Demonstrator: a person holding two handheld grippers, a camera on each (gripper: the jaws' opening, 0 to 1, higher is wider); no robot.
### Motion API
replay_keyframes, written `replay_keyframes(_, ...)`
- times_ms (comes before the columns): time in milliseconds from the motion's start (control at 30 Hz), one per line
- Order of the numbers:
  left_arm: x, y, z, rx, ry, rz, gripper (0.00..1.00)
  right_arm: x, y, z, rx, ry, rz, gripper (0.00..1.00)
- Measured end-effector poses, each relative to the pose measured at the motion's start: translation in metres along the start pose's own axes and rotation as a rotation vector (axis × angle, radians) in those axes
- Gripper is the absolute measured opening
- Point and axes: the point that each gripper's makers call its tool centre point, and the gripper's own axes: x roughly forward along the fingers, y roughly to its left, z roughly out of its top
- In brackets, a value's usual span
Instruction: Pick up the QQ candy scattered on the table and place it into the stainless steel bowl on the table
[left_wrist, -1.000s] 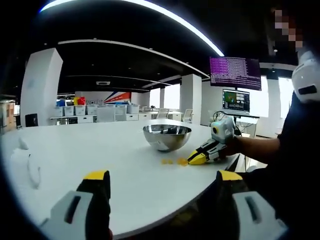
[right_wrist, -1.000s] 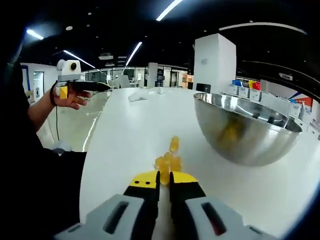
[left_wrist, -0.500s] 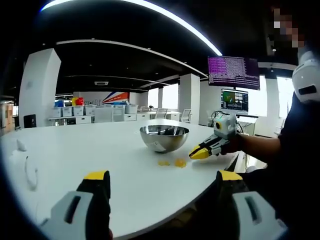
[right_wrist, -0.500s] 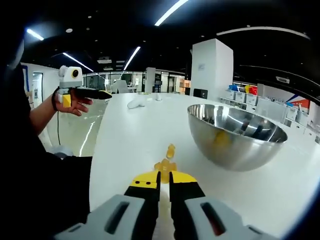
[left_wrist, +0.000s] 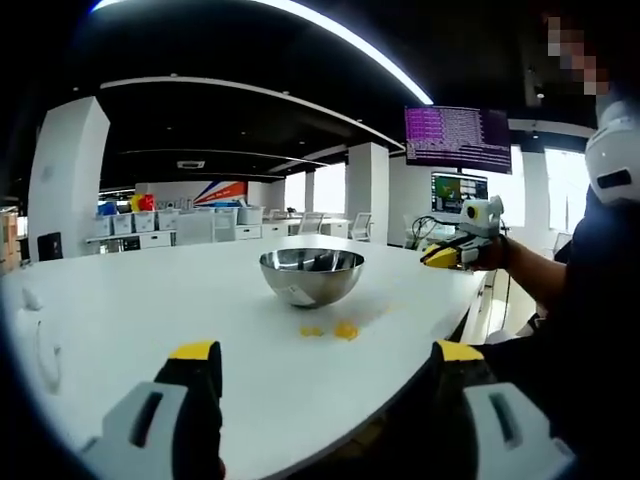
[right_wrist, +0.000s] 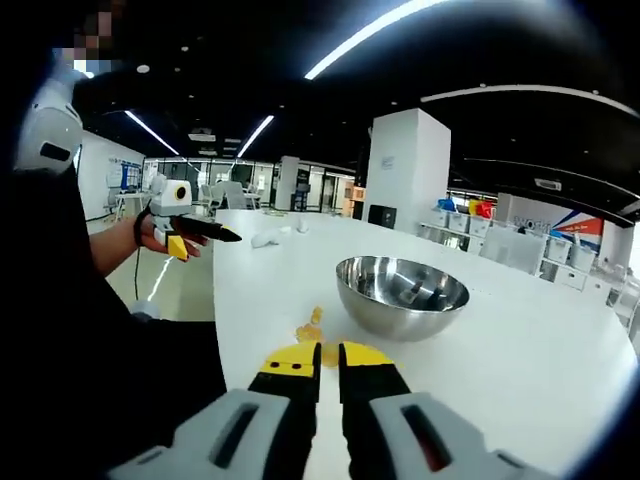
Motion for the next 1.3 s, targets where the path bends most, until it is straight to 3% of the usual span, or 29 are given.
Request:
replay_keyframes(167, 0.008, -0.006, 0.001, 0.007, 0.01, -0.018, 0.83, -0.021, -0.014, -0.01, 0.018, -0.005, -0.036, 0.09)
replay_keyframes(333, 0.012, -0.009, 0.003, 0.013, 0.015, -0.027, 0.83, -0.025, -0.025, -0.015, 0.043, -0.015, -0.066, 0.09)
replay_keyframes(467, 0.013, -0.01, 0.003, 0.013, 0.016, -0.027, 0.83, -0.022, -0.034, -0.008, 0.043, -0.024, -0.076, 0.09)
replay_keyframes(600, 0.014, -0.009, 0.0, 0.008, 0.021, -0.029, 0.83, -0.011, -0.053, 0.011, 0.013, -0.023, -0.078, 0.09)
replay_keyframes(900, 0.01, -0.006, -0.005, -0.007, 0.02, -0.028, 0.83, 0.043, -0.094, 0.051, -0.068, 0.047, -0.042, 0.09)
replay_keyframes(1300, 0.002, 0.003, -0.012, -0.028, 0.016, -0.018, 0.8, 0.125, -0.107, 0.057, -0.22, 0.244, 0.074, 0.09)
